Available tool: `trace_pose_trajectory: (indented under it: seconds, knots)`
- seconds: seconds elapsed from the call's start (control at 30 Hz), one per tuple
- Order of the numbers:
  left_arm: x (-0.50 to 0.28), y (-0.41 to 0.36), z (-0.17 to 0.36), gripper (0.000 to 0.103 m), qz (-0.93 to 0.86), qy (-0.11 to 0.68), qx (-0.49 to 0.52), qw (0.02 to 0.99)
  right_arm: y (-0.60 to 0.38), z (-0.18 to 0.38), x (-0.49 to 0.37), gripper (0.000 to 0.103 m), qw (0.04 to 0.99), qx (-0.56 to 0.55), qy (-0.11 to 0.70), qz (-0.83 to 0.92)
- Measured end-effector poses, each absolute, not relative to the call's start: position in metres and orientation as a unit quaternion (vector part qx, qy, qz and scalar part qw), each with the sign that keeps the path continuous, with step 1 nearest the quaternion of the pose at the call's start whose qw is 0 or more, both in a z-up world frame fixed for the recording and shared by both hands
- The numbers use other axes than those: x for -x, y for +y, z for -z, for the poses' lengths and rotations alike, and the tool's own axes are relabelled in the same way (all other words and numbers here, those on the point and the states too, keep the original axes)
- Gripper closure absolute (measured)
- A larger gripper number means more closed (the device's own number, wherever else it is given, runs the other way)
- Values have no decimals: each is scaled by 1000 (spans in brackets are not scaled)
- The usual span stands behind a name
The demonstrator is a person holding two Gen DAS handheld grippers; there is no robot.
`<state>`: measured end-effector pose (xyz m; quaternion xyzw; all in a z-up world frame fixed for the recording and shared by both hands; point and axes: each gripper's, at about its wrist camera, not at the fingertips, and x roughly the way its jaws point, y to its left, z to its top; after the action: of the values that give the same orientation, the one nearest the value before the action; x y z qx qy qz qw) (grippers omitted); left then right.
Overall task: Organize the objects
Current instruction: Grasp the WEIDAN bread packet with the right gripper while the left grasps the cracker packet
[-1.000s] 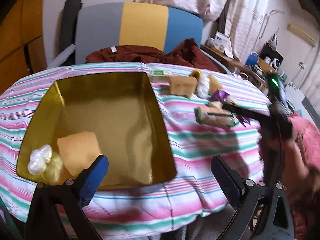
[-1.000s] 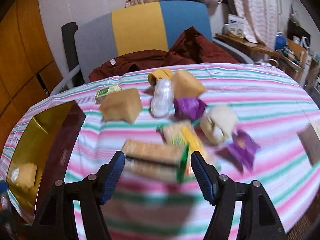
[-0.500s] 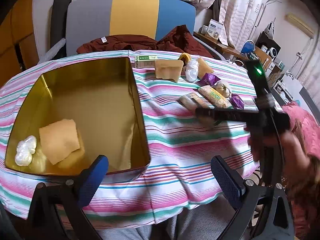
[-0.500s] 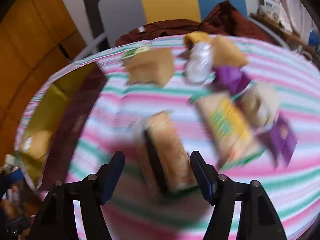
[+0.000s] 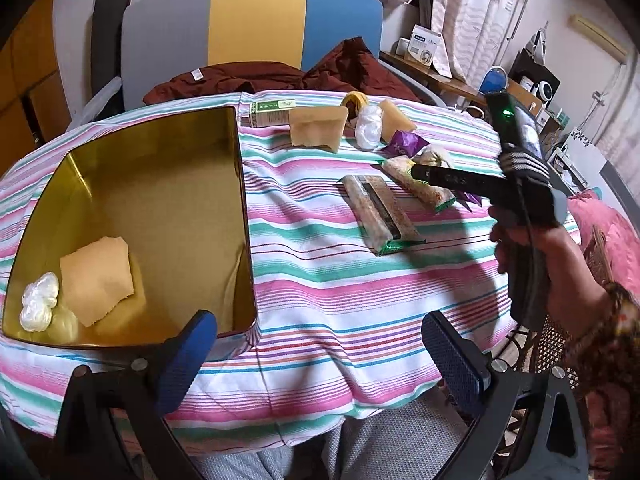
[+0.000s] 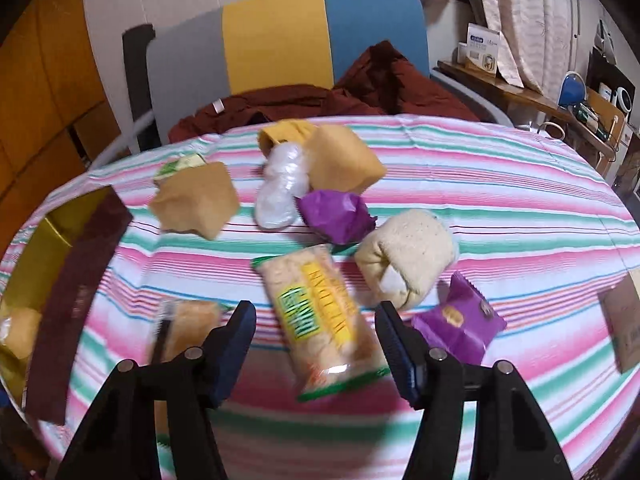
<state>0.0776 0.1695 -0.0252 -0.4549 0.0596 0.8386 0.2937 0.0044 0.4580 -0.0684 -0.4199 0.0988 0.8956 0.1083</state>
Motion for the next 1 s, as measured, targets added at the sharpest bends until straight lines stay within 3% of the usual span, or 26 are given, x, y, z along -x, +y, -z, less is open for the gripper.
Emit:
trace_pose_trajectory:
  seconds: [0.23, 0.3, 0.77, 1.0]
  knots:
    - [-77, 181, 27, 0, -834, 69, 463, 292, 461, 93, 10, 44, 98, 444, 89, -886]
    - [-77, 188, 28, 0, -832, 76, 463, 295, 458, 94, 6, 58, 100, 428, 72, -896]
    - [-30, 271, 49, 0, -835, 120, 474, 251, 475, 98, -32, 60, 180, 360, 128, -906]
    - [-6, 313, 69, 0, -847, 154, 456, 227, 478, 99, -32, 59, 174, 354, 142, -908]
